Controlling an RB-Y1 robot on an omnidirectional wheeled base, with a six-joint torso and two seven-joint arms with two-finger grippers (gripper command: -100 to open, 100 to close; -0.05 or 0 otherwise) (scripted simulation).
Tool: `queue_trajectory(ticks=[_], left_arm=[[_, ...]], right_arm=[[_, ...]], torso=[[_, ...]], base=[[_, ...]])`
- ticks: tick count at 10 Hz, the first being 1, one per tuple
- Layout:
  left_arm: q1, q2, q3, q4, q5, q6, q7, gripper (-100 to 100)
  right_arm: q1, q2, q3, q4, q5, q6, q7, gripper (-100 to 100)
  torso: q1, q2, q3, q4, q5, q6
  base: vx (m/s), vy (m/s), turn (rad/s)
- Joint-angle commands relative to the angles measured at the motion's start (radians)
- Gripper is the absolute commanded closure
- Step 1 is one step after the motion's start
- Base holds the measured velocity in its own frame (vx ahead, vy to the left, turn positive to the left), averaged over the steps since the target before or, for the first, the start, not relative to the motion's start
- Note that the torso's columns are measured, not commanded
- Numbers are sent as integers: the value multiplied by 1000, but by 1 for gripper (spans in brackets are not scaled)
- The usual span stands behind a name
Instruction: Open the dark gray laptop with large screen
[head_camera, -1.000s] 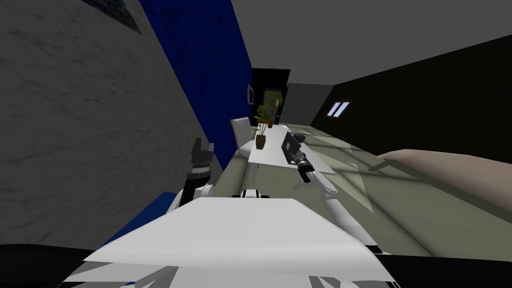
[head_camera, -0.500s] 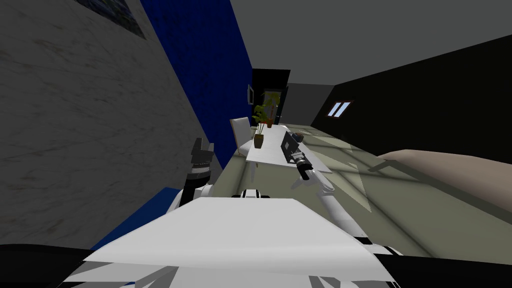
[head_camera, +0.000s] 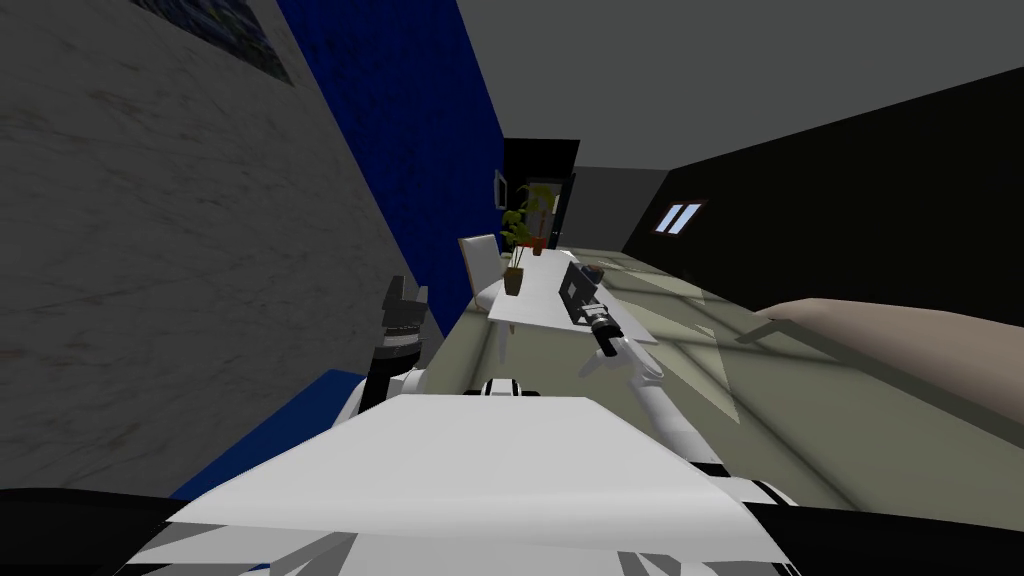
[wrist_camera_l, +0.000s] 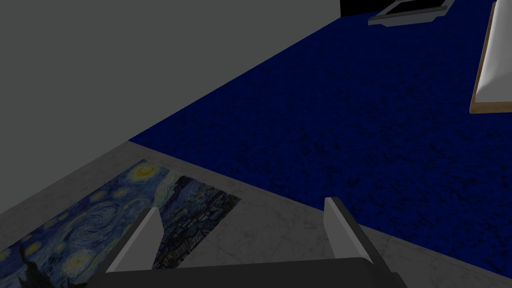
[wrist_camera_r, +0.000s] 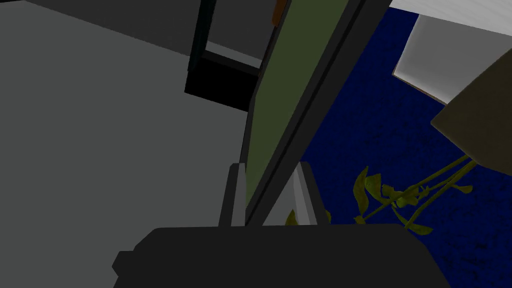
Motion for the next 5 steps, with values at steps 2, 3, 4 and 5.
queue_trajectory(ticks=[2, 3, 4, 5], left_arm=[[0, 0, 0, 0, 0, 0, 0, 0], [0, 0, 0, 0, 0, 0, 0, 0], [0, 0, 0, 0, 0, 0, 0, 0], [0, 0, 0, 0, 0, 0, 0, 0]], right_arm=[[-27, 62, -20, 57, -47, -50, -53, 100], [-34, 77, -25, 71, -59, -62, -67, 100], [-40, 92, -29, 85, -71, -75, -80, 100], [-47, 108, -34, 99, -83, -87, -93, 100]], torso=[[-7, -1, -1, -2, -3, 2], [-9, -3, -2, -3, -4, 2], [-9, -4, -2, -4, -4, 3], [-9, -5, -3, -4, -4, 3]], base=[[-16, -85, -20], [-17, -76, -29], [-12, -64, -24], [-3, -55, -22]])
